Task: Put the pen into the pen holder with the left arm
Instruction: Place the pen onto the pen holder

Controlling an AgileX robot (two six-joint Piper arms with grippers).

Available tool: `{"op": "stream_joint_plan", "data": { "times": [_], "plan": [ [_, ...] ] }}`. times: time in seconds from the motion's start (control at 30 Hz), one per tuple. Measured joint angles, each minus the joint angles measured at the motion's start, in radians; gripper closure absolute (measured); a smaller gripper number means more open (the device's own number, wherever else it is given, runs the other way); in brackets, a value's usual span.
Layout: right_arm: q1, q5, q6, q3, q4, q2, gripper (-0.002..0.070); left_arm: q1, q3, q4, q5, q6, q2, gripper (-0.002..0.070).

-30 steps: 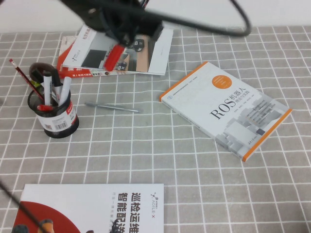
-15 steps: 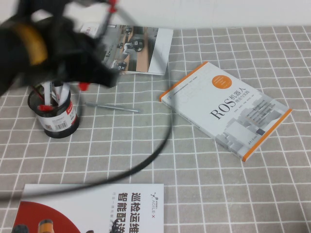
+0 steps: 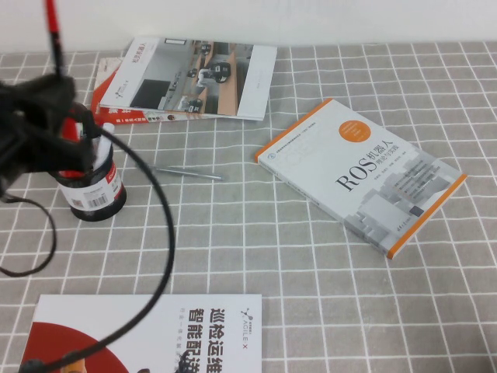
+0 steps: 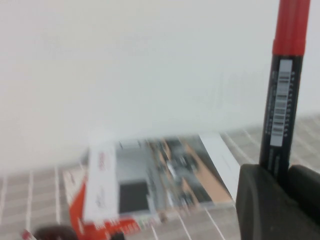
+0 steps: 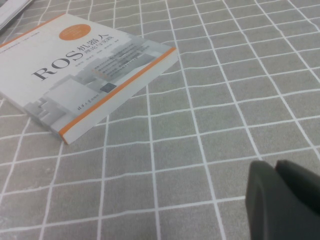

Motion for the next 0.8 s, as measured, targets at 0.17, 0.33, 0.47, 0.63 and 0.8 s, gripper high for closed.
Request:
{"op": "stream_joint_plan", "data": {
  "times": [0.17,0.33,0.47,0.63,0.8],
  "plan": [
    [0.000,0.000,0.000,0.000,0.000,0.000,0.0691,0.108,0.050,-0.003,-0.174,-0.004,0.011,0.0619],
    [0.000,0.000,0.000,0.000,0.000,0.000,0.0691,0.146,0.057,-0.062,-0.233,0.013,0.092,0.0619],
    [0.000,0.000,0.000,0.000,0.000,0.000,0.0691,0.150,0.059,-0.114,-0.322,0.058,0.182,0.0619],
    [0.000,0.000,0.000,0.000,0.000,0.000,0.0691,0.150,0.059,-0.169,-0.448,0.095,0.279,0.0619],
    [0.000,0.000,0.000,0.000,0.000,0.000,0.0691,0.161,0.059,-0.216,-0.472,0.109,0.333,0.0619]
  ]
}}
